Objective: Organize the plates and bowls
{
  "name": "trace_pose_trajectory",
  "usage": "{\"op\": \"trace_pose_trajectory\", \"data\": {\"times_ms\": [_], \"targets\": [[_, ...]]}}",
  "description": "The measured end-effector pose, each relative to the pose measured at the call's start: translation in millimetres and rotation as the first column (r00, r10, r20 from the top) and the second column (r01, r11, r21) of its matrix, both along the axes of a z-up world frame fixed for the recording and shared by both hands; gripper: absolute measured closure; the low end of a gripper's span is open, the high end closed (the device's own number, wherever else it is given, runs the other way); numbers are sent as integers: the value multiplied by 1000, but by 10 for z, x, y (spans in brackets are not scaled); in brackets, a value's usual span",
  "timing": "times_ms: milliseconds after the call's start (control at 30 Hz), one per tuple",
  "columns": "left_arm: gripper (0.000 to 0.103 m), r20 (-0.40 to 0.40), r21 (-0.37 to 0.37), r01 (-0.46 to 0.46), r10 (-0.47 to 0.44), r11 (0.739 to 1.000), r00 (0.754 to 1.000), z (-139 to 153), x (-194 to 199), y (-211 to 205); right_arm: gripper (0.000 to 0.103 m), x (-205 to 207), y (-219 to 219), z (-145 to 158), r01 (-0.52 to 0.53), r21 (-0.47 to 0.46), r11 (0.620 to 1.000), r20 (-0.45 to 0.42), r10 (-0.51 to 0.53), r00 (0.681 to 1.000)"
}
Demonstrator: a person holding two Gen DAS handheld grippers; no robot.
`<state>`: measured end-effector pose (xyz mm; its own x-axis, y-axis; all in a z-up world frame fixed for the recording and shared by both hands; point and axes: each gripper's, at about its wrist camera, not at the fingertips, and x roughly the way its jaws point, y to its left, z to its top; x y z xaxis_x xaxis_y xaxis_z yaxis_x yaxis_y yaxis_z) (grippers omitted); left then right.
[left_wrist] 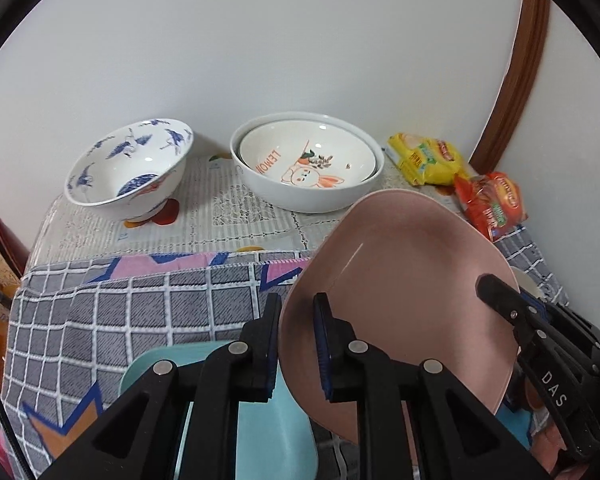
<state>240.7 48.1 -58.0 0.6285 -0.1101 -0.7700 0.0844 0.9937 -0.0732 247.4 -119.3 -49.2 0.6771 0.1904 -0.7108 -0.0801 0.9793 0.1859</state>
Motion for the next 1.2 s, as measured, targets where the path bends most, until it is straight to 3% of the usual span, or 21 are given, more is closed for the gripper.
{"op": "trace_pose_trajectory", "data": {"times_ms": [267,700,1200], "targets": [[88,35,14,-33,32,999,999,252,-462,157,96,-393,152,216,0,27,1000,41,-1,999],[88,62,-3,-67,67,998,996,496,-996,272,97,-760,287,600,-62,-4,998,69,62,996],[88,53,-7,-93,94,996,994,505,-1113,331,97,-909,320,616,-65,14,998,74,64,995]]}}
